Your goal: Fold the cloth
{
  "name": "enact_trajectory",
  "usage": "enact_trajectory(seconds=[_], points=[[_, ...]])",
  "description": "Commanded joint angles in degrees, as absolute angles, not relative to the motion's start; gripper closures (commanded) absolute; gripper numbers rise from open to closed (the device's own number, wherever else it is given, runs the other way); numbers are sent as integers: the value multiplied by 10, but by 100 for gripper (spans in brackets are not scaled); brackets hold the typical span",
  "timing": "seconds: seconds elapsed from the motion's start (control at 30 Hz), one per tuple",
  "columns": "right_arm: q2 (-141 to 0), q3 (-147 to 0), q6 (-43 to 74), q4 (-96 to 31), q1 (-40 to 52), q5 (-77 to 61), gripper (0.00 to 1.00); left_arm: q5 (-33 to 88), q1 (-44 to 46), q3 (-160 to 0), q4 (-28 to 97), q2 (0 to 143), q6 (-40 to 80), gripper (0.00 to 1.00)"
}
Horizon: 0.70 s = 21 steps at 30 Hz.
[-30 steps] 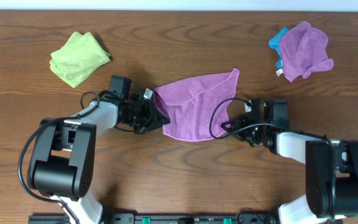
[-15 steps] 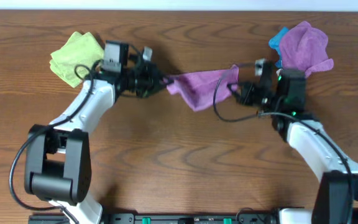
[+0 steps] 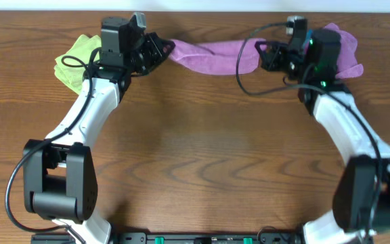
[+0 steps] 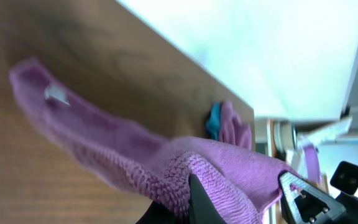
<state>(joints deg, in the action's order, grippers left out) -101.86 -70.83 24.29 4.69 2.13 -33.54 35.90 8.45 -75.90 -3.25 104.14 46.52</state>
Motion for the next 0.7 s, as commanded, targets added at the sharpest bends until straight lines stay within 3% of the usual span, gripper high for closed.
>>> enact_trajectory(seconds=[0.0, 0.27, 0.67], points=[[-1065, -786, 215, 25, 26, -327, 99, 312, 75, -787, -55, 1067, 483, 94], [-1114, -924, 177, -48, 24, -297, 99, 346, 70, -949, -44, 1167, 485, 94], [-1100, -980, 84, -319, 23, -328, 99, 409, 56, -1015, 287, 1143, 286, 94]])
